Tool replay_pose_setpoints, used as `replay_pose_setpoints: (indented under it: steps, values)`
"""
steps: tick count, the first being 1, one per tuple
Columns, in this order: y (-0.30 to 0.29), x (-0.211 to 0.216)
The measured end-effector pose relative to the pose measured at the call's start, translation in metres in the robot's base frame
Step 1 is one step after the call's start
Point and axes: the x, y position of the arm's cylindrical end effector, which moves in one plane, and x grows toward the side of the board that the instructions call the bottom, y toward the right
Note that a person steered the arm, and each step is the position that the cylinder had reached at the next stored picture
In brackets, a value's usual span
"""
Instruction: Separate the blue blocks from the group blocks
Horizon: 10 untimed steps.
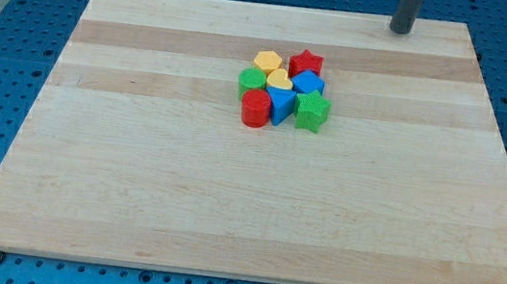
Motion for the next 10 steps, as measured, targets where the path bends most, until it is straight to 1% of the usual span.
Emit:
replay_pose_setpoints:
  steps: [3,4,6,8,9,10]
  values:
    - [0.001,0.000]
    - [0.003,0.014]
    - [0.012,0.078]
    - [0.005,0.119]
    - [-0.008,0.134]
    - [-0.023,0.134]
